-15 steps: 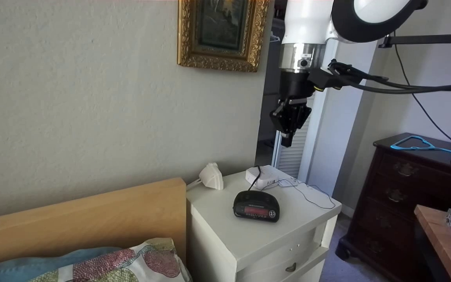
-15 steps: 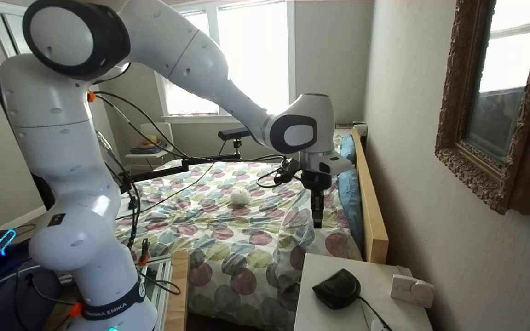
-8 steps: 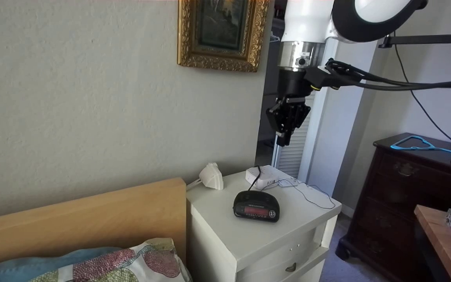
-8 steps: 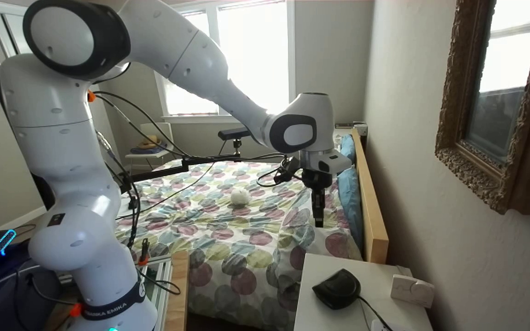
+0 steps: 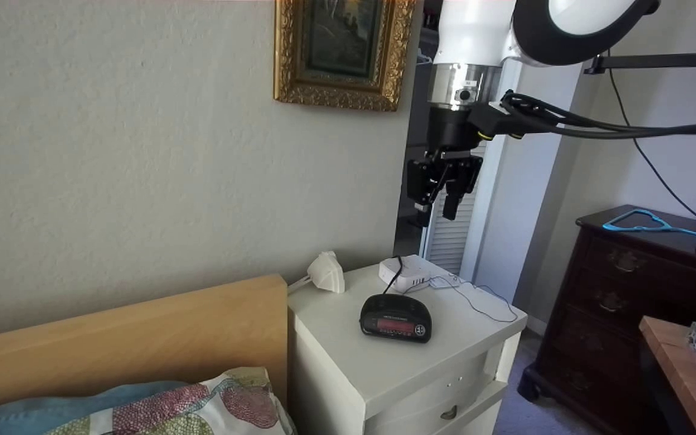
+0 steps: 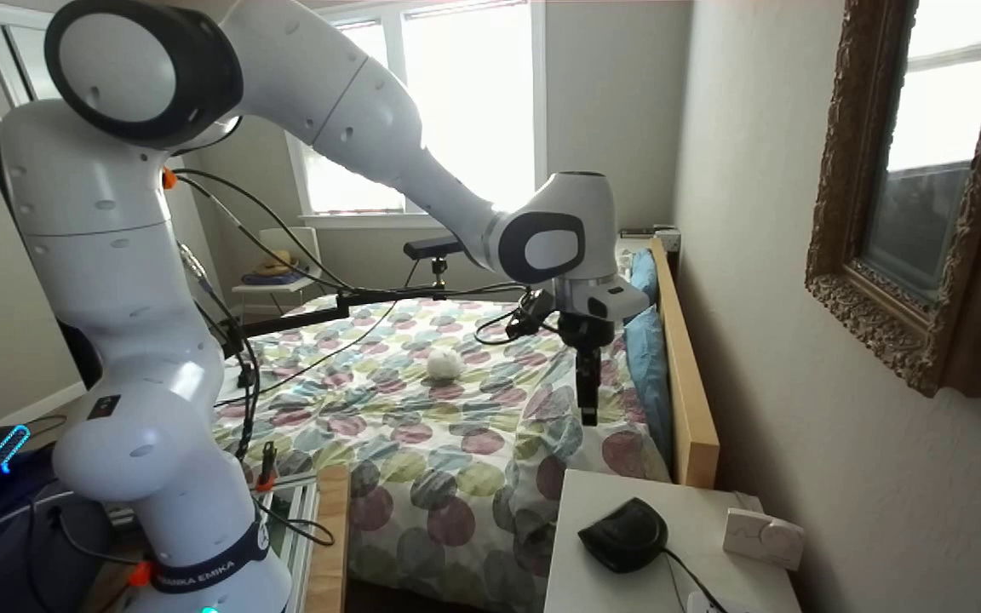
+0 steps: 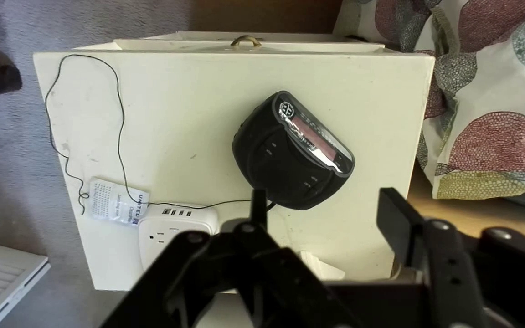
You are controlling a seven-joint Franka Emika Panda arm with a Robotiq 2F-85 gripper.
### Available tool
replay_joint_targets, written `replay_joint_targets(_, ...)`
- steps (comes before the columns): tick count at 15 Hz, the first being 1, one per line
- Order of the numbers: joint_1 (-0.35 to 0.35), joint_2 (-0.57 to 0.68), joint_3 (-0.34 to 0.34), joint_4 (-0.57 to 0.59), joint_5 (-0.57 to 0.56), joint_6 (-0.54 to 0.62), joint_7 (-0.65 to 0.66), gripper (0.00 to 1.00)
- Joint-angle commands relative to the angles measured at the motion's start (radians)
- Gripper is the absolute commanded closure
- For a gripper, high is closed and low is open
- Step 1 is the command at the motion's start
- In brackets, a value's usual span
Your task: Press the right button on the radio
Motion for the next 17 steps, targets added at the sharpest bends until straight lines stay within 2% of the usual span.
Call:
replay_joint_targets(1,-0.013,0.003,0.015,0.012,0.006,-0.018,0.017,0.05)
replay_joint_targets(3,-0.013,0.001,0.016,0.013,0.009,-0.022,0.013,0.0)
replay_joint_targets(17,-0.016,0.0,0.017,0.001,0.003,-0.01,0.0,0.0)
